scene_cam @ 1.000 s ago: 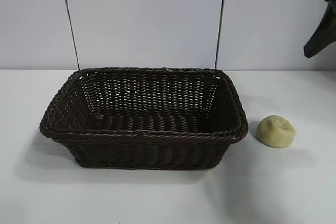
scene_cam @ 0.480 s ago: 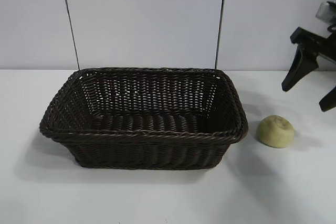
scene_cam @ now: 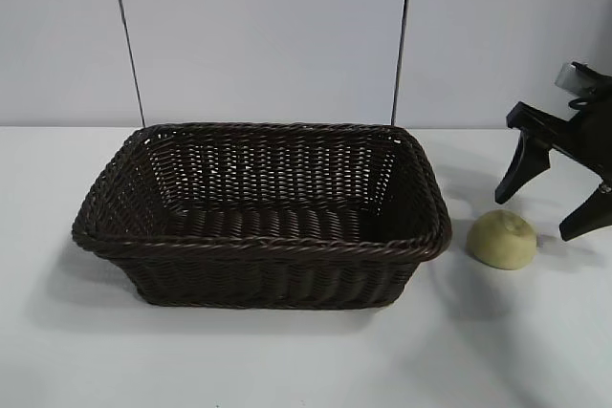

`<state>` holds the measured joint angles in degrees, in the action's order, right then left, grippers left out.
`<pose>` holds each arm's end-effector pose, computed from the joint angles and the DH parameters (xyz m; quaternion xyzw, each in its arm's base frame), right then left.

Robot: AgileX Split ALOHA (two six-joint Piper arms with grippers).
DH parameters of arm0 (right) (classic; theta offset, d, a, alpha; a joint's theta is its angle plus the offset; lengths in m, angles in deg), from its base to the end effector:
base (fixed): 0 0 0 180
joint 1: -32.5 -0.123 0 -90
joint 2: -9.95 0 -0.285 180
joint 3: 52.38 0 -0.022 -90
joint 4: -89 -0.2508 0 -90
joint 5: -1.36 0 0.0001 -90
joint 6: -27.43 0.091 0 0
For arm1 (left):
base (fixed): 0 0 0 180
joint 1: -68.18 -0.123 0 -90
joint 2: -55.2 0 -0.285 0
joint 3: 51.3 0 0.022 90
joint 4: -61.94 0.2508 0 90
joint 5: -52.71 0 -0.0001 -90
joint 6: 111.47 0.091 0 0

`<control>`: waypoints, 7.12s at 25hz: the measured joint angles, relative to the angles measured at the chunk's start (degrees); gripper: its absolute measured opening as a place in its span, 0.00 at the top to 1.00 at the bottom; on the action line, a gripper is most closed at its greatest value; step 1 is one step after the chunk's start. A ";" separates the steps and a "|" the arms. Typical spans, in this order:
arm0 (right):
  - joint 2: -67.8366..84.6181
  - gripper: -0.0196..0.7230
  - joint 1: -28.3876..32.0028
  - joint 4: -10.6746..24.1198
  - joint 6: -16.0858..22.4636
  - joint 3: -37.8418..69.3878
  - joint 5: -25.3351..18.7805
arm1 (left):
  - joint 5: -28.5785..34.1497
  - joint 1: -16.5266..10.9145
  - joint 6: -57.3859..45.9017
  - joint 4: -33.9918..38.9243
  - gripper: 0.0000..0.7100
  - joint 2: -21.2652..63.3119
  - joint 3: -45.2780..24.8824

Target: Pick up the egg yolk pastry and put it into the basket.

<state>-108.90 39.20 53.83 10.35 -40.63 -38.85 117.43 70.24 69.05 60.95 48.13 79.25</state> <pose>0.3652 -0.0088 0.1444 0.1275 0.9657 0.1926 0.1186 -0.0081 -0.0011 0.2675 0.0202 0.8711 -0.0152 0.4904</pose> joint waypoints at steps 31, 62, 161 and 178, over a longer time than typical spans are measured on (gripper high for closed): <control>-2.81 0.71 -6.58 9.58 9.79 -0.22 5.30 | 0.00 0.00 0.00 0.02 0.24 0.00 0.00; 13.17 0.93 -18.36 5.98 9.79 -7.64 -7.41 | 0.00 0.00 -0.02 0.02 0.24 0.00 0.00; 16.35 0.21 -5.91 37.06 22.75 -10.95 -29.37 | 0.00 0.00 -0.07 0.02 0.24 0.00 0.00; 55.13 0.21 -5.91 35.17 20.40 28.83 -23.62 | 0.00 0.00 -0.07 0.02 0.24 0.00 0.00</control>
<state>-53.77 33.30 89.00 30.76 -11.80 -62.47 117.43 70.24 68.98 60.98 48.13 79.25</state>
